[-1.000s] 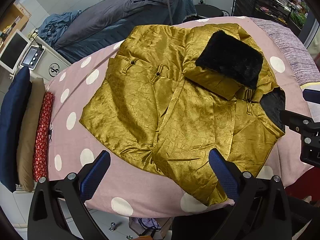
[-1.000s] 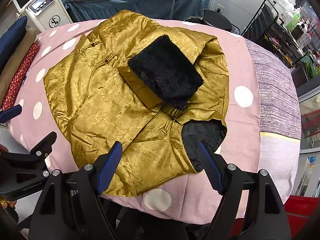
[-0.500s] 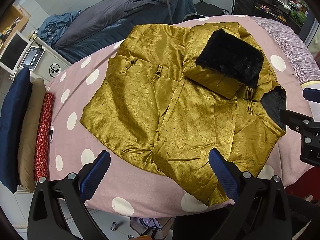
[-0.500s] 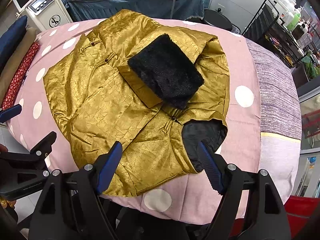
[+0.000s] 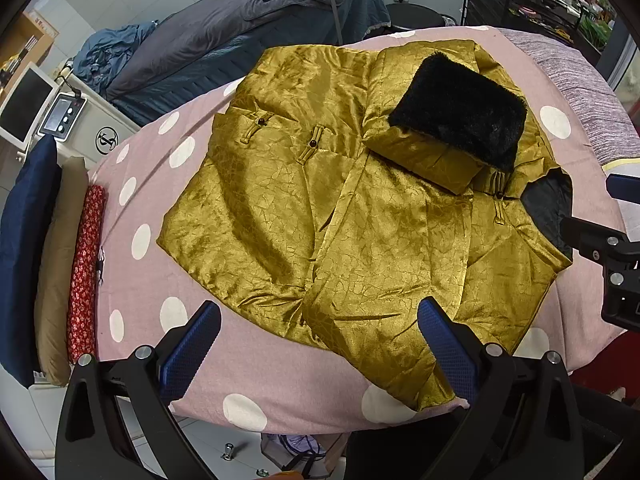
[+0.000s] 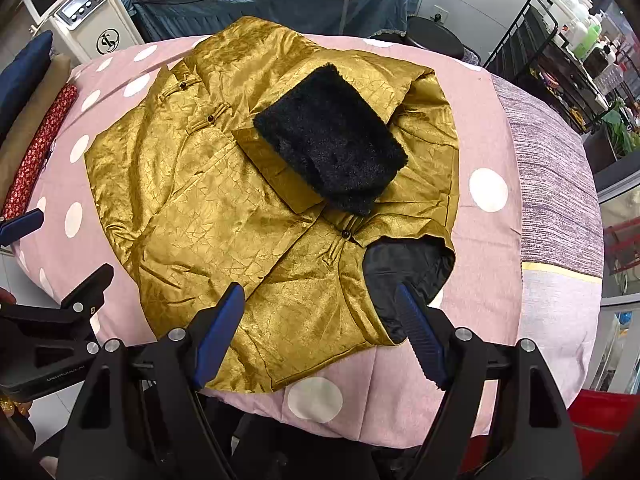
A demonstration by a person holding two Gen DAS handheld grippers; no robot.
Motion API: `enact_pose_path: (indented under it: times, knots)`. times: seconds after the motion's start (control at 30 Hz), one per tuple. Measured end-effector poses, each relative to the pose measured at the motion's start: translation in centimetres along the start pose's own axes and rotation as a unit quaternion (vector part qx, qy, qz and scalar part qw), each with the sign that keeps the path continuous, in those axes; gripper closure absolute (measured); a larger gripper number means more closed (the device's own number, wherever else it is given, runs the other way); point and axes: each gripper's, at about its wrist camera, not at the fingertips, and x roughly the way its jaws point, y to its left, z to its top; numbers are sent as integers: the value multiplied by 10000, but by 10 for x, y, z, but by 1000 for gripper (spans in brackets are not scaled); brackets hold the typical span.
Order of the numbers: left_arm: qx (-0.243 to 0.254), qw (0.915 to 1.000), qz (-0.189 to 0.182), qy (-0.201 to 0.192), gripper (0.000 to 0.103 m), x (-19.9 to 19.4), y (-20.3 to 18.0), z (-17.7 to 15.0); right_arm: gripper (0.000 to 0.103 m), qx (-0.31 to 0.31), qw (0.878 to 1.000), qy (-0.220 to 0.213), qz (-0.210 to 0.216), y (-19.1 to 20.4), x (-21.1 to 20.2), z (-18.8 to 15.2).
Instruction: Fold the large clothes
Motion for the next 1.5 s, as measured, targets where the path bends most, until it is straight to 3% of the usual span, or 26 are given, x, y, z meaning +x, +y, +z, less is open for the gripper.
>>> enact_pose_path:
  times: [1.5]
  knots:
    - [157,9998,31,112,6,9,-5,9,26,4,9999,123,-33,-3,8,5]
